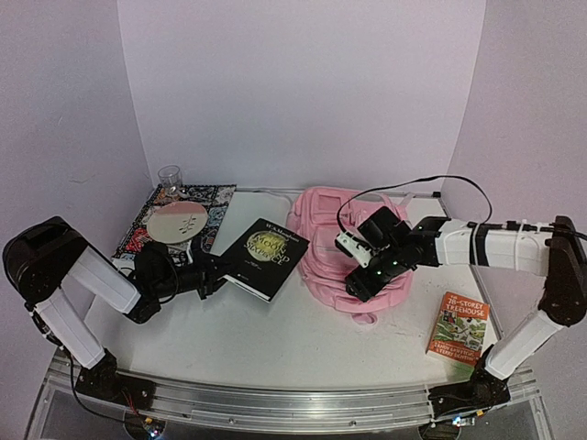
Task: Pack the student bag
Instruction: Grab the largest pocket of the student bag.
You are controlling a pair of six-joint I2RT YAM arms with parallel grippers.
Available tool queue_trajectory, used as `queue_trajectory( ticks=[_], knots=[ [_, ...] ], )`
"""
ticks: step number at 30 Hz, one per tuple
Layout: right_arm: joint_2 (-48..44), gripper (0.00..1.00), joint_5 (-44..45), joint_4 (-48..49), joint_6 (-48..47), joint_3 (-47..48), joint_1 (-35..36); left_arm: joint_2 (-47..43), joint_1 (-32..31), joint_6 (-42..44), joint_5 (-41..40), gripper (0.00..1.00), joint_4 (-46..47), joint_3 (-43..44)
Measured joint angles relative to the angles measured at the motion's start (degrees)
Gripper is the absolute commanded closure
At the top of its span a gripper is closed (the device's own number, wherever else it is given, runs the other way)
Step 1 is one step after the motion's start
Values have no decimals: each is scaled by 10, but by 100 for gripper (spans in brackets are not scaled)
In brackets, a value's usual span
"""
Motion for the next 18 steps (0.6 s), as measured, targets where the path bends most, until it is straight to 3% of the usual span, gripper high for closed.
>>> queue_trajectory(
  ticks=[11,15,18],
  knots=[
    [53,41,94,-27,-42,24,0,6,1,-5,44,100,-10,9],
    [63,50,130,-30,-44,31,1,6,1,-5,45,100,-15,9],
    [73,64,142,-30,-46,33,1,6,1,-5,47,100,-18,9]
  ],
)
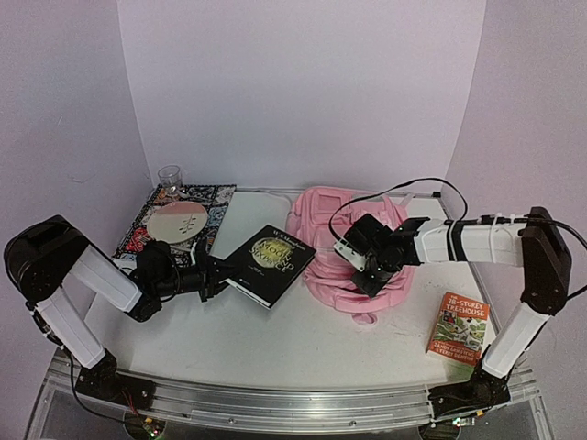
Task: Pack the student bag
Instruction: Grab the largest pocket of the student bag.
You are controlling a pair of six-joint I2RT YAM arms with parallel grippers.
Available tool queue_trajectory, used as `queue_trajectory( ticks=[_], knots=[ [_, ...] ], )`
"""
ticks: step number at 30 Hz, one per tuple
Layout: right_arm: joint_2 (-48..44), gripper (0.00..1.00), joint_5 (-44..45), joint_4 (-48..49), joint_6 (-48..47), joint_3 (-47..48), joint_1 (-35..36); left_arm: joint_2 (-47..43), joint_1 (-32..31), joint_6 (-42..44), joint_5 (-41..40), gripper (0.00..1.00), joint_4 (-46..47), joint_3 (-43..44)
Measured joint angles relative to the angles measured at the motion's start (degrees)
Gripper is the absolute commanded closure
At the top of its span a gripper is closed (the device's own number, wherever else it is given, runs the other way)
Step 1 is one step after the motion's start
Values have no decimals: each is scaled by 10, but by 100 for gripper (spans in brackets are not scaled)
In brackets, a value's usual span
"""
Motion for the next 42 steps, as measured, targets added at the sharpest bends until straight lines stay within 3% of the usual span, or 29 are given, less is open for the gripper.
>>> queue_trajectory(
  ticks=[3,6,13,24,34,42],
  knots=[
    [5,87,-4,0,-1,4,1,-4,0,0,6,100,-4,0],
    [6,94,-14,0,2,15,1,-13,0,-1,15,100,-7,-2],
    [4,100,-18,-9,31,69,1,-54,-4,-6,27,100,-14,-24],
    [-10,100,8,-35,90,156,0,-116,-11,-12,2,100,-14,-39],
    [-10,100,17,-62,108,237,-5,-105,-74,-11,-52,100,-18,-19],
    [6,100,28,-39,118,312,-5,-107,-109,-3,-9,100,-95,-33]
  ],
)
